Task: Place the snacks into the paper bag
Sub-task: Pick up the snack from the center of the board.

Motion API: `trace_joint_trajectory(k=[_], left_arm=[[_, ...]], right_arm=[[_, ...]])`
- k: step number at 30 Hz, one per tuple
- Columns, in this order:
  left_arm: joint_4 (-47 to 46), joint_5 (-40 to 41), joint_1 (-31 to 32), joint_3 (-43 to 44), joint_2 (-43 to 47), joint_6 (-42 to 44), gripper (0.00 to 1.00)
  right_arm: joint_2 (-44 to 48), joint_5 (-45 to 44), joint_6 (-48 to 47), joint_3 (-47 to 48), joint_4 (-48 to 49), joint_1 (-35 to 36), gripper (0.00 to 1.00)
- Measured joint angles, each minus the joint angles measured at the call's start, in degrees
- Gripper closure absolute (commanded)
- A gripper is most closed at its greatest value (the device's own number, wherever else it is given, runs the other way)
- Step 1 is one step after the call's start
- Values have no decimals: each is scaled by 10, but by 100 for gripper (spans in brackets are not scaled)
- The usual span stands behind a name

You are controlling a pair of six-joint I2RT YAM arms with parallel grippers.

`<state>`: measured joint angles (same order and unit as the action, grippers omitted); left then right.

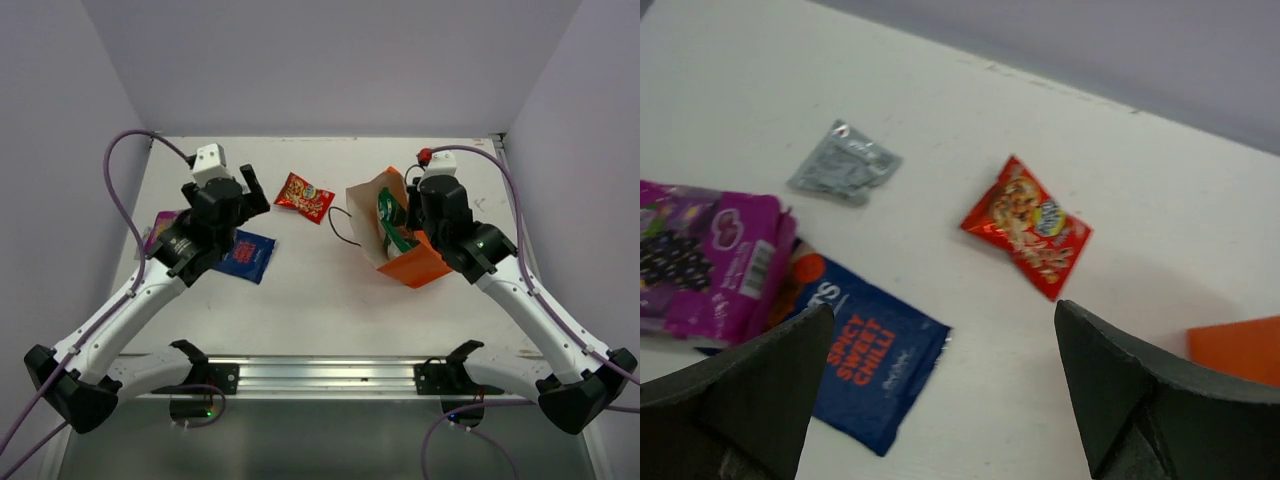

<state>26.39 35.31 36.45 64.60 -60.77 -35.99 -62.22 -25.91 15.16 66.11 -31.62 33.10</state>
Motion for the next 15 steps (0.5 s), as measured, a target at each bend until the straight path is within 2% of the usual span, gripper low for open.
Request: trace_joint_trajectory(k=[6,15], left_arm=[[37,40,-77,-17,-124,69,3],[42,81,-140,7,-317,164,6]], right_arm=[[0,18,-13,-7,8,0,100],[13,48,-22,-10,12,0,100]])
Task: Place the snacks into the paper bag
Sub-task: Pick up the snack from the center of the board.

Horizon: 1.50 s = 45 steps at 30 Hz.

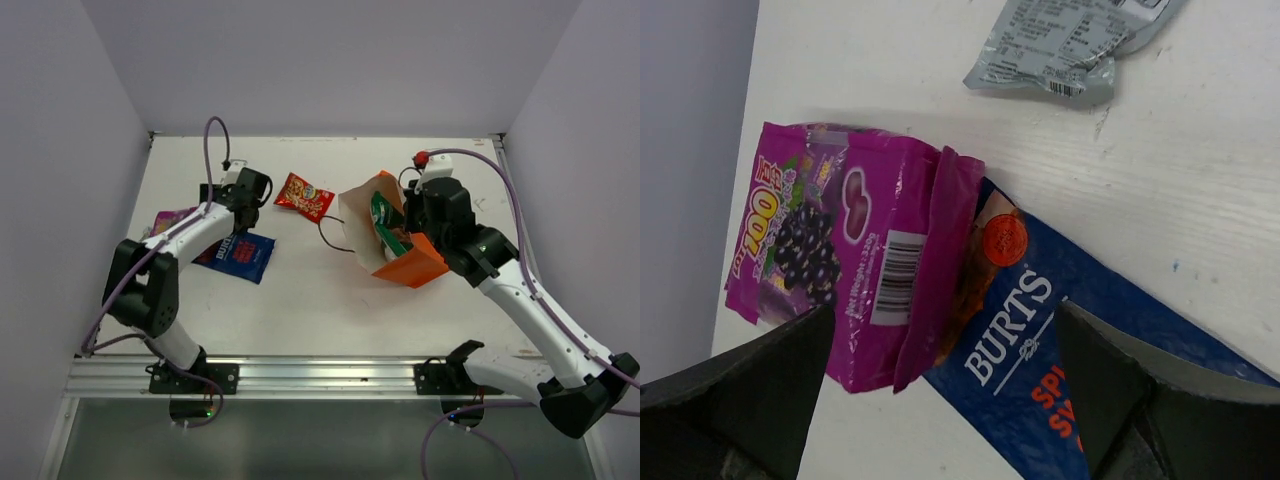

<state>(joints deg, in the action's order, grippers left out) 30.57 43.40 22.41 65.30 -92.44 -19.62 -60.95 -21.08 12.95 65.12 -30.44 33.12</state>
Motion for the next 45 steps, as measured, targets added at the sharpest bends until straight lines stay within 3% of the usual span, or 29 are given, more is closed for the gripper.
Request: trace_joint_trajectory(k=[7,15,29,41,45], left_arm=[[11,40,-2,35,-127,45,7],[15,90,-2,71,-165,87,9],[56,164,-5,119,-252,81,12],[69,195,-8,130,-285,73,29],[70,200,-12,133,-292,70,44]], right_arm=[[6,31,-2,0,-4,0,100],[6,56,-4,-9,0,0,100],[6,52,-6,-5,-4,0,100],[6,52,-10,-5,-4,0,100],[6,52,-10,-5,-4,0,100]])
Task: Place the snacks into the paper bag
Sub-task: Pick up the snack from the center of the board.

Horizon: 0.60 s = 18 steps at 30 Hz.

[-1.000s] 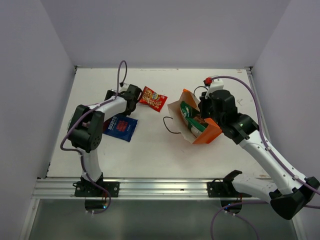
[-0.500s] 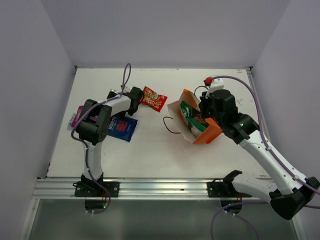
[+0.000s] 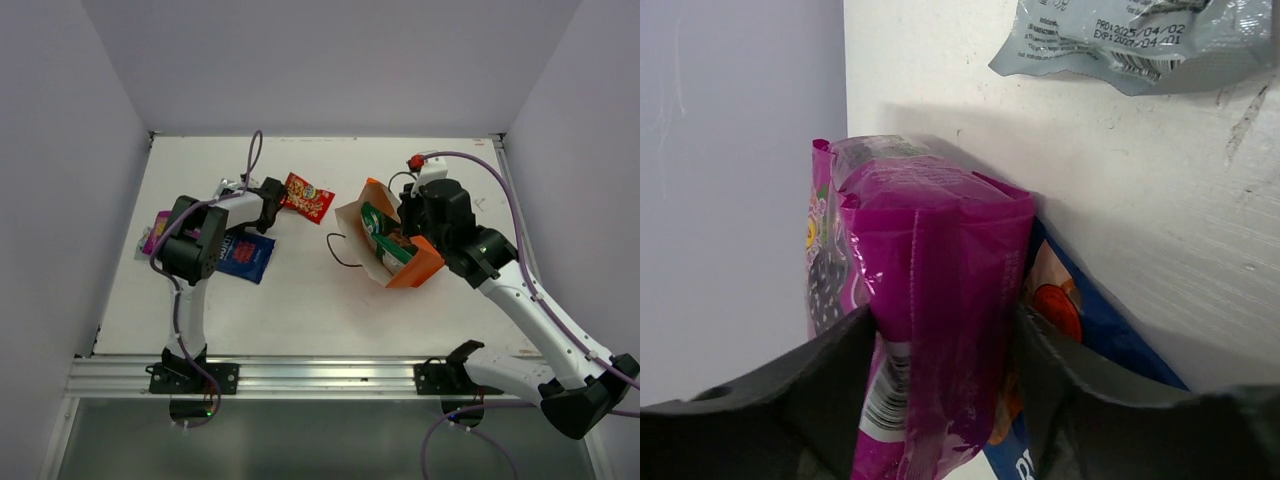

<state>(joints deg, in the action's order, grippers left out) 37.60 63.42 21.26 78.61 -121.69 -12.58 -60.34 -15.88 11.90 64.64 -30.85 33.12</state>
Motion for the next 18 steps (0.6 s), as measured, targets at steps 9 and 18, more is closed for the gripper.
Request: trace_joint_trajectory(k=[9,18], left_arm=[[13,9,-8,7,-7,-5,94],[85,-45,-10,105,25,-34,100]], right_arm=[[0,0,0,0,0,0,100],[0,-1,-2,0,0,0,100]])
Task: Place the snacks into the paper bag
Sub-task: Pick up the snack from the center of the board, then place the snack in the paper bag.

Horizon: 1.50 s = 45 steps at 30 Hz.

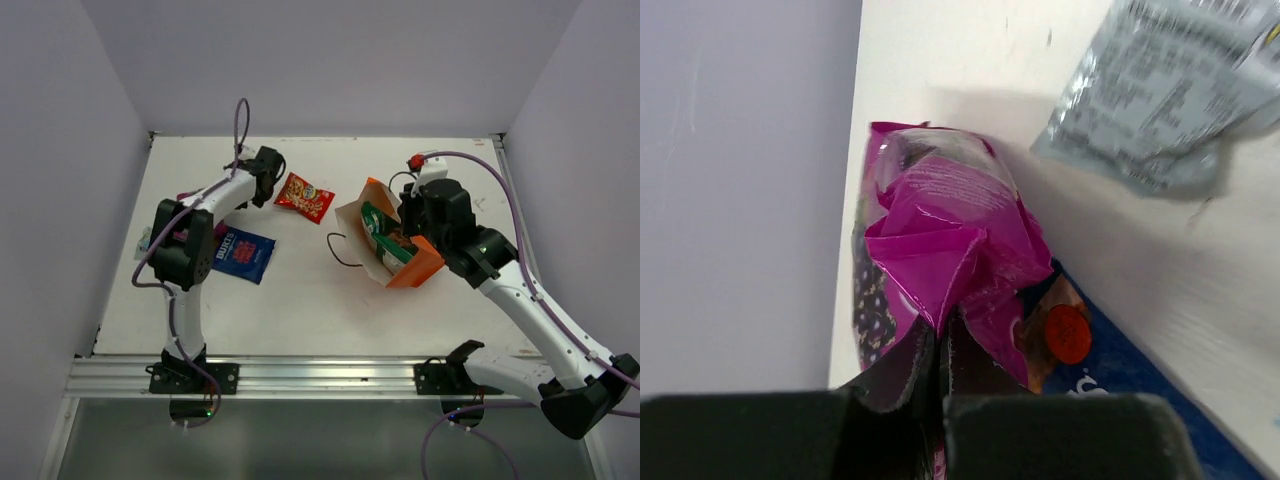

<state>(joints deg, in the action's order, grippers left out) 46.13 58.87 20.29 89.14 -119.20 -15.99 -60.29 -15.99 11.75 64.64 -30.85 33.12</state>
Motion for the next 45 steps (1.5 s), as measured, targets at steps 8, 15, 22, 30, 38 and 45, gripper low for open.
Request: trace_joint_trajectory(k=[8,15,22,30,38,45], left_arm=[[19,-122,16,132,116,-35,100],[-23,-292,23,121,285,-73,100],[-140,-476,22,50,430,-127,100],[-297,-666,22,-54,496,-227,100],[-437,-805,22,-82,496,-336,100],[-551,-867,27,-82,495,-421,100]], right_arm=[[-4,-15,0,8,-4,0,100],[-25,-37,-1,31,-12,0,100],[-35,-89,-9,52,-22,1,100],[-45,-126,-16,74,-26,10,100],[-57,-162,-20,77,-26,26,100],[-64,-182,-19,70,-21,31,100]])
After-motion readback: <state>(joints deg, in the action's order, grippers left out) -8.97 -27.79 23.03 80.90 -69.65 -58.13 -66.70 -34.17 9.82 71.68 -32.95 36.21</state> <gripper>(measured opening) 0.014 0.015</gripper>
